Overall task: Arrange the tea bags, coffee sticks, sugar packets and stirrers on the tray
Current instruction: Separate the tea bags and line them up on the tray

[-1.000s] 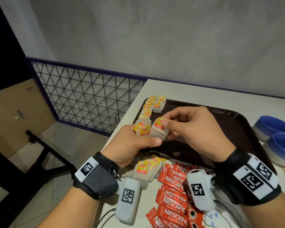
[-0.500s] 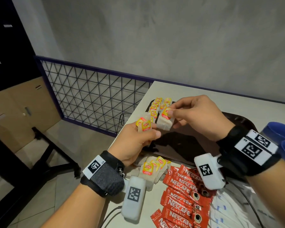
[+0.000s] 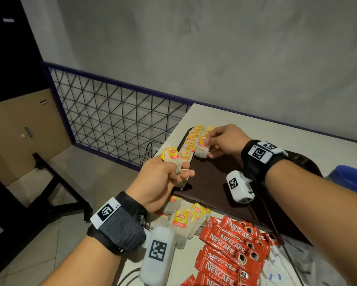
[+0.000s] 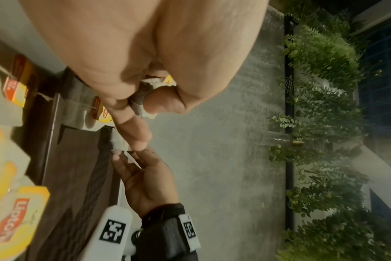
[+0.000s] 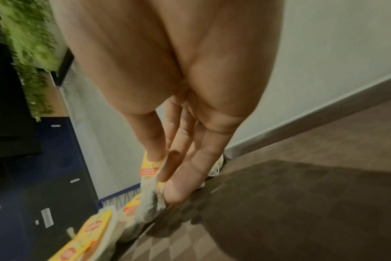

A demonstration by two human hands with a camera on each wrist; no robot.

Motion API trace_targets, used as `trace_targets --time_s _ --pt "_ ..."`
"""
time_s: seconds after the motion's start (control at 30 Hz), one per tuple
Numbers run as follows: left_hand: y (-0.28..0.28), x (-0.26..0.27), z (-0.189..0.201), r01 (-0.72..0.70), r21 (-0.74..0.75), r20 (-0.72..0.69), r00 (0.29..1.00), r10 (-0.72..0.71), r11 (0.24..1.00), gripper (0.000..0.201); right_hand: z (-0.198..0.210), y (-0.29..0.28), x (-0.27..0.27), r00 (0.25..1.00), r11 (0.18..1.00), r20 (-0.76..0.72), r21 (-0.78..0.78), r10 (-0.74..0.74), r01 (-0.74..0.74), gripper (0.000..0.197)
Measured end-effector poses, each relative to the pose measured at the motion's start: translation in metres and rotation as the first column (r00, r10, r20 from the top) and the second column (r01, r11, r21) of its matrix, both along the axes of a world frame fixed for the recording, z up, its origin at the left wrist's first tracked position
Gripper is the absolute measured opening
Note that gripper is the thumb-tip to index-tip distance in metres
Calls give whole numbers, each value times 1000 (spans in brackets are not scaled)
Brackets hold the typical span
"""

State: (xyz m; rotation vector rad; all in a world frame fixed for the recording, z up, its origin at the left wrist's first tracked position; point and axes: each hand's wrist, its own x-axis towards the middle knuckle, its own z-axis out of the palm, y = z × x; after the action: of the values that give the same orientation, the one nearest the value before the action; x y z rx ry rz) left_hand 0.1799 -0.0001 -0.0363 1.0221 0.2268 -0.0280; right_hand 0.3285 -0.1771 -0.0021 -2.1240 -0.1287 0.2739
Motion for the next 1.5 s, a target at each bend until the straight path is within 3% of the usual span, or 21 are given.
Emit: trace_targets --time_s 0.17,0.43,0.6,0.73,0.9,1.1,1.23,1.5 --pt "-1 -2 2 0 -10 6 1000 0 1000 39 -9 7 21 999 995 0 -96 -39 39 6" --pt "0 -2 3 4 -12 10 1000 -4 1000 48 -15 7 35 997 991 12 -101 -82 83 15" --pt "1 -4 5 35 -44 29 999 -34 998 41 -4 2 28 991 987 69 -99 -118 125 8" --pt "0 -6 7 86 -91 48 995 -82 992 37 16 -5 4 986 992 141 -76 -94 105 7" --pt "-3 -10 10 211 -125 79 976 -202 969 35 42 -8 -58 982 998 188 51 11 -21 5" --pt "-8 -19 11 419 -49 116 904 -412 906 28 33 -10 -125 968 990 227 70 103 -122 17" --pt "-11 -22 11 501 -19 118 860 -496 865 28 15 -20 -134 950 994 300 23 92 -103 19" --pt "-8 -18 6 497 26 124 860 -496 868 28 14 -26 -142 951 962 306 246 42 -122 25"
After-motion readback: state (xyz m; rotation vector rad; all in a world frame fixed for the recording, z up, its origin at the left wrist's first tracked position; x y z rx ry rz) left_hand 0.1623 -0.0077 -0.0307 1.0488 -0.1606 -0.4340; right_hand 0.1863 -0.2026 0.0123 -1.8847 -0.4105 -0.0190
